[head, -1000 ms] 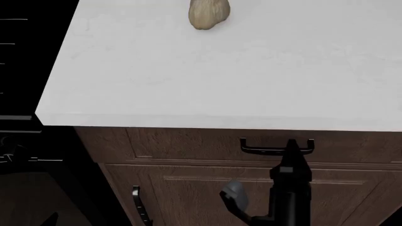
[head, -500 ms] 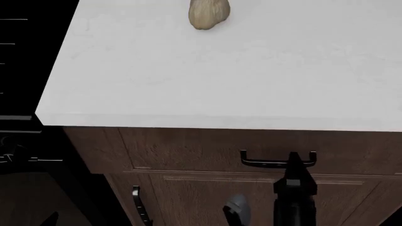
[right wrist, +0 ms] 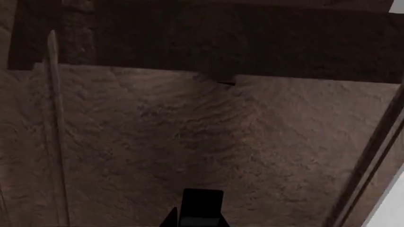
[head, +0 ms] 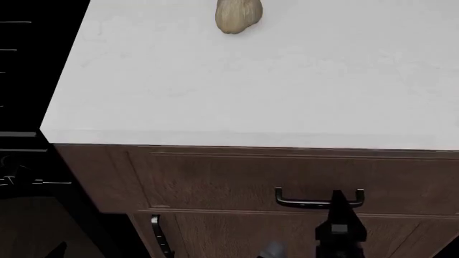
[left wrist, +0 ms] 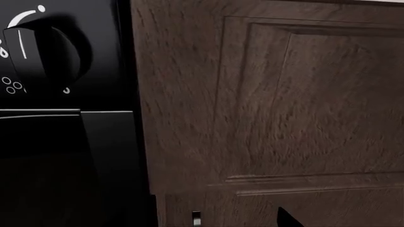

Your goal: Open the right drawer.

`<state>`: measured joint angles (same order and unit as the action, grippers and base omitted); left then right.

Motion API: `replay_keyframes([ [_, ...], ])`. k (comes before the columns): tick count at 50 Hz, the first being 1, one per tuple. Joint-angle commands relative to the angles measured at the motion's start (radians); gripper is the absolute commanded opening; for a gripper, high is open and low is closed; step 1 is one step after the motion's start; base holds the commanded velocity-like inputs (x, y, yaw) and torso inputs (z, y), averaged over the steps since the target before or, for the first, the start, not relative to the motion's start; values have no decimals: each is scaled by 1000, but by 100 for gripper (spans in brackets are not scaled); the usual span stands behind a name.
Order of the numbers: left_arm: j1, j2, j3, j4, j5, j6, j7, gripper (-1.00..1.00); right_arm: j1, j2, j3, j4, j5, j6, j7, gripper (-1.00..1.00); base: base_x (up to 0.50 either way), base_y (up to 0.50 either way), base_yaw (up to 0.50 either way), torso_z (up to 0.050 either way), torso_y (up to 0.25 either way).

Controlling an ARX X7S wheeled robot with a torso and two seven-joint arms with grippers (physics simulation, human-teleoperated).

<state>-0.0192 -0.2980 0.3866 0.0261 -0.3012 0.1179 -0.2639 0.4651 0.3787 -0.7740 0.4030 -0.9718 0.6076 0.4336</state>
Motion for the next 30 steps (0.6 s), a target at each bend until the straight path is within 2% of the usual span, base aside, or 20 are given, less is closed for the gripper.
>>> replay_keyframes([
  [1,-3,-2,4,1,-1,-3,-3,100,-49,6,-73,-110,-97,29,3,-100,0,3,4,0,0],
  [30,-1,-8,11,5,-5,-2,-13,100,-168,65,-71,-287,-134,94,-26,-100,0,3,3,0,0],
])
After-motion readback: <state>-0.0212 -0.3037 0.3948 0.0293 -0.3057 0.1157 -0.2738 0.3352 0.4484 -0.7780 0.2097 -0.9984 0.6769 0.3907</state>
